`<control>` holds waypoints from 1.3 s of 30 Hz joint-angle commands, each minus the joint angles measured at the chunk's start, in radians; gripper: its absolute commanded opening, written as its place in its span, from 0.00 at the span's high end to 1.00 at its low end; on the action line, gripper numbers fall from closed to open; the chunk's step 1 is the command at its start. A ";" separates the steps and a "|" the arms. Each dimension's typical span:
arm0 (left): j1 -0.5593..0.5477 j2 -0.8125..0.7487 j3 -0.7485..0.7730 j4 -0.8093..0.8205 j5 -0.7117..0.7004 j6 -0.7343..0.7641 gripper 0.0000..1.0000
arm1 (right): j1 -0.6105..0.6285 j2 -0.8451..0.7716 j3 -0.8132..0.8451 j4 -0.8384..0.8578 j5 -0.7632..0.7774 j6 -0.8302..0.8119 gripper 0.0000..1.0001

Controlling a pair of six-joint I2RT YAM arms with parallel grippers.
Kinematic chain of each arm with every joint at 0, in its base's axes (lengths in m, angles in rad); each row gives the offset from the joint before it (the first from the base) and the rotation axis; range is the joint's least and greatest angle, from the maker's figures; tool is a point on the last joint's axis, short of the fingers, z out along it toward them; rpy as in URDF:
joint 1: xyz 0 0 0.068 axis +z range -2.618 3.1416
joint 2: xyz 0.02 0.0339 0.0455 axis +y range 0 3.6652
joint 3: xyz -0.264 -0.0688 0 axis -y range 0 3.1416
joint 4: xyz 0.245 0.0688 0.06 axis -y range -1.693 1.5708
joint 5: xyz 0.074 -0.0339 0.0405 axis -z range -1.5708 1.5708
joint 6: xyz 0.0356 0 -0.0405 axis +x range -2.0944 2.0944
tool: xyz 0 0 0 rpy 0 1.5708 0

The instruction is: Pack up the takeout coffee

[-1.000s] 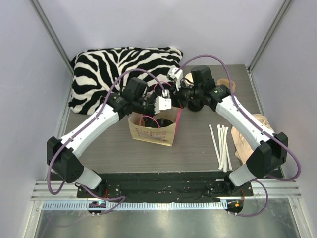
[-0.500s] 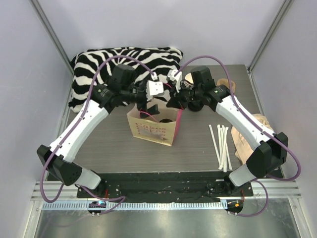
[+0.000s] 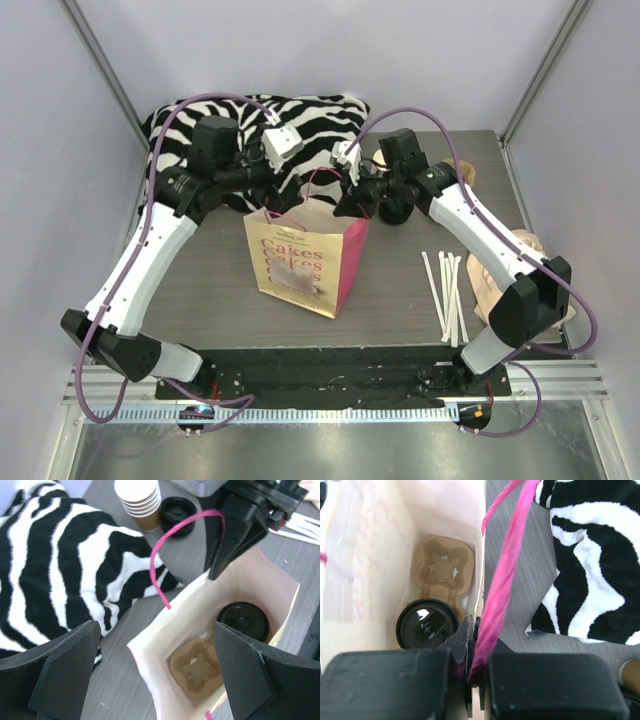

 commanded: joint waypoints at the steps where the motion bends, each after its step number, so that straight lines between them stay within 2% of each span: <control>1: 0.009 -0.109 -0.079 0.079 -0.039 -0.079 0.00 | -0.004 0.022 0.075 -0.049 -0.030 -0.073 0.99; 7: 0.009 -0.166 -0.162 0.138 -0.103 -0.139 0.00 | -0.002 0.024 0.091 -0.068 -0.048 -0.123 0.99; 11: 0.000 -0.191 -0.186 0.129 -0.044 -0.134 0.00 | 0.002 0.021 0.094 -0.072 -0.051 -0.137 0.99; 16: -0.129 -0.189 -0.185 0.106 -0.181 -0.080 0.00 | 0.016 0.015 0.106 -0.071 -0.053 -0.136 0.99; 21: -0.146 -0.134 -0.140 0.112 -0.292 -0.180 0.00 | 0.033 -0.007 0.091 -0.072 -0.042 -0.140 0.99; 26: -0.146 -0.140 -0.156 0.185 -0.401 -0.269 0.00 | 0.050 -0.039 0.063 -0.062 -0.025 -0.151 0.99; 34: -0.129 -0.238 -0.231 0.311 -0.353 -0.470 0.00 | 0.056 -0.056 0.048 -0.042 -0.014 -0.174 0.99; 39: -0.126 -0.222 -0.228 0.262 -0.511 -0.502 0.00 | 0.058 -0.064 0.043 -0.038 -0.019 -0.177 0.99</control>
